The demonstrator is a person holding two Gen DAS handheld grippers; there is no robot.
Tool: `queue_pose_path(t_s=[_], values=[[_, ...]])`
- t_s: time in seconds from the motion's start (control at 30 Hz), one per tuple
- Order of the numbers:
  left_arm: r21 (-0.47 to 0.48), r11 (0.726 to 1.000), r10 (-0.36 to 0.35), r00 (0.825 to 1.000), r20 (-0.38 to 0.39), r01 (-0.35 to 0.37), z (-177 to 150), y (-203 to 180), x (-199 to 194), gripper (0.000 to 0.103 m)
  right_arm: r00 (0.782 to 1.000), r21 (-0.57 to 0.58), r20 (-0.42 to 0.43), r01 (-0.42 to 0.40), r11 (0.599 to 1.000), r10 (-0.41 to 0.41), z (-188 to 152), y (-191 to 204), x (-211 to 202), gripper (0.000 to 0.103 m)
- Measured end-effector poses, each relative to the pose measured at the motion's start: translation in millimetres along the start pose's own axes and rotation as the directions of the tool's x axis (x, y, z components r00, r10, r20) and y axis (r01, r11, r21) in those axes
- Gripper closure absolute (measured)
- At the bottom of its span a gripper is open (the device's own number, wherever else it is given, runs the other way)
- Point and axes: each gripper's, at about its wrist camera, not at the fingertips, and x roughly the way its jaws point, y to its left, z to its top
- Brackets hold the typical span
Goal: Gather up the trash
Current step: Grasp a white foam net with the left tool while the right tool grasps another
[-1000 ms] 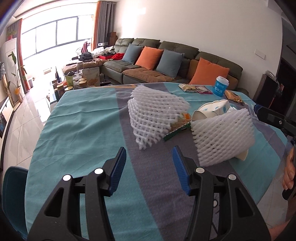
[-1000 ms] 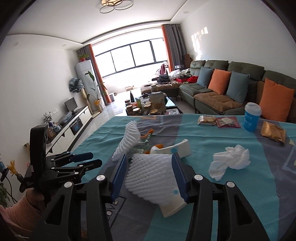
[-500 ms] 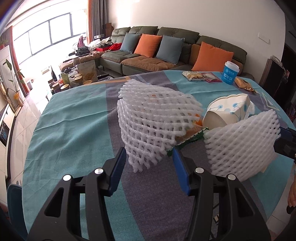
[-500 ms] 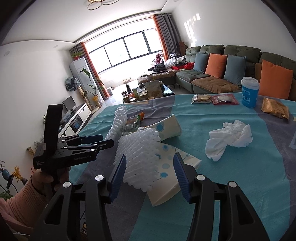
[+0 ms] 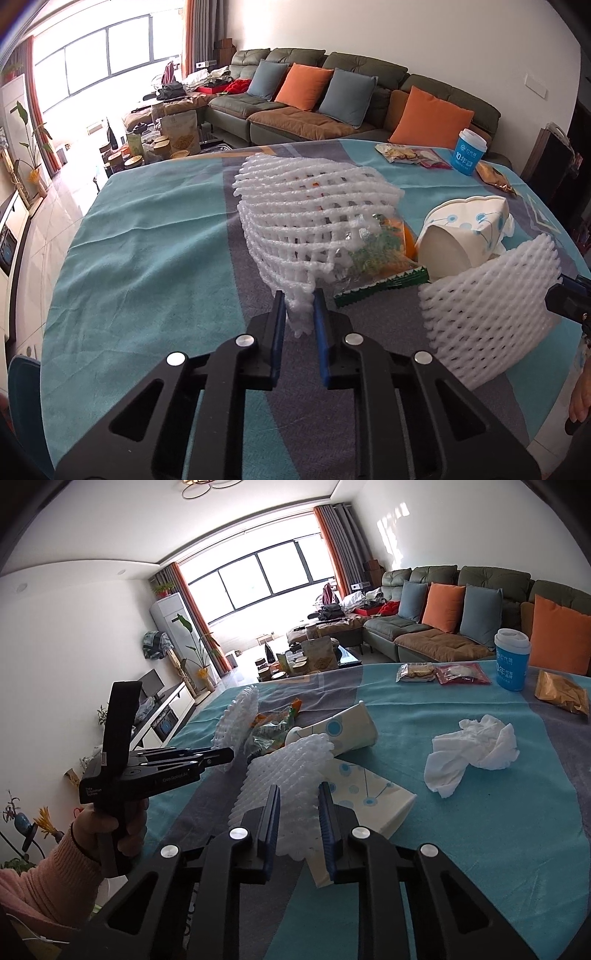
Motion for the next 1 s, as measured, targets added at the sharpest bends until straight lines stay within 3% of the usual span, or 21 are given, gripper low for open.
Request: queue_pose_path(t_s=[0.47,1.0], values=[[-0.02,1.0,0.016,0.997,0.076,-0.015,-25,11,-56,0.088,0.998,-0.031,0.03,-0.048,0.998,0.049,8,16,-6,0.087],[-0.083,0.994,0.076,0.994,0.081,-0.07,-75,41,-113,0.088,0.988,-0.051,0.013,-0.155,0.987,0.156,10,48,17,0.087]])
